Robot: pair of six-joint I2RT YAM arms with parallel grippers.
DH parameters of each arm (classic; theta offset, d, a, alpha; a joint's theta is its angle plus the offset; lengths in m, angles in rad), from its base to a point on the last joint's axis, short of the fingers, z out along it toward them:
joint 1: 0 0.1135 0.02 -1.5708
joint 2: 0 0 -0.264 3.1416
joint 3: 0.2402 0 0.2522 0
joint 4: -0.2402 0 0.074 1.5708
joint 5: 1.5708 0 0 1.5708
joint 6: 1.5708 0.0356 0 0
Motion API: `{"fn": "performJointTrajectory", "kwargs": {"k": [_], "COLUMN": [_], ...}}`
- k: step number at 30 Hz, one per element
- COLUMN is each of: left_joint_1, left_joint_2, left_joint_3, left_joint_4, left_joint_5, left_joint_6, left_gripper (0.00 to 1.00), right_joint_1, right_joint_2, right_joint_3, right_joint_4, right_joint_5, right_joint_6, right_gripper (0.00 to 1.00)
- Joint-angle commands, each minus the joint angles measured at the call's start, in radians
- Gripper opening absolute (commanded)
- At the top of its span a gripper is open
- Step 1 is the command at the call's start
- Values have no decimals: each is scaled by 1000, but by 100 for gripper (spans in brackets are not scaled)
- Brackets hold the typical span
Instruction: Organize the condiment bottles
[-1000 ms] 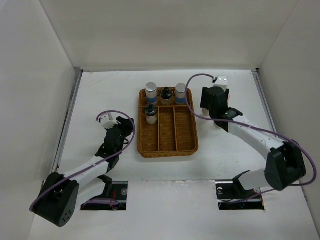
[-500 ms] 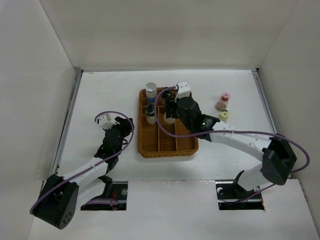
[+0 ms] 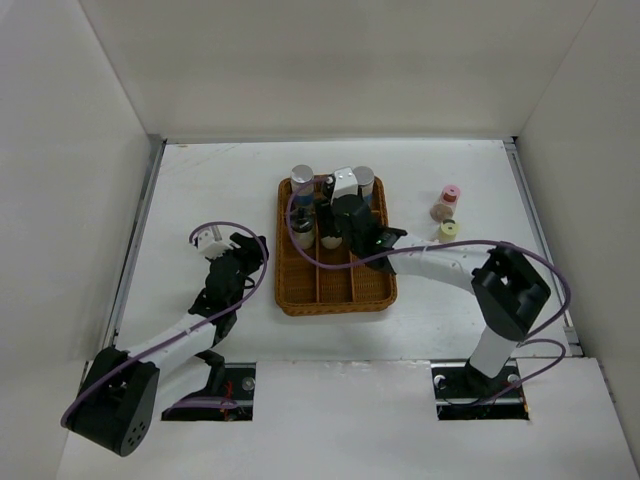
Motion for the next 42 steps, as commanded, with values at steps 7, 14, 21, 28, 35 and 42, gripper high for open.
{"fn": "performJointTrajectory", "kwargs": {"k": [7,14,21,28,35,42], "left_joint_1": [2,3,6,3,-3,0], "left_joint_2": [5,17,7,10,33,39], "left_joint_3": [-3,0,-6,-5,0,-2], "left_joint_4": [68,75,75,77,87,89], "left_joint_5": [16,29,21,25,41,51], "left_joint_6": [-11,-12,-7,-14,-18,-32], "left_gripper": [54,54,54,54,54,54], "right_joint_1": [-15,-12,-52,-225,-426,-483], "right_joint_2": [75,1,-221,-460,-507,-395], "right_joint_3": [59,30,-106,-316,-355,-369], "right_joint_4": [184,165,112,14,-168,-173], "right_joint_5": [45,77,126,287,368,350], "right_joint_6": [-2,-12,45,159,245,260], "right_gripper": [65,87,79,21,79,83]}}
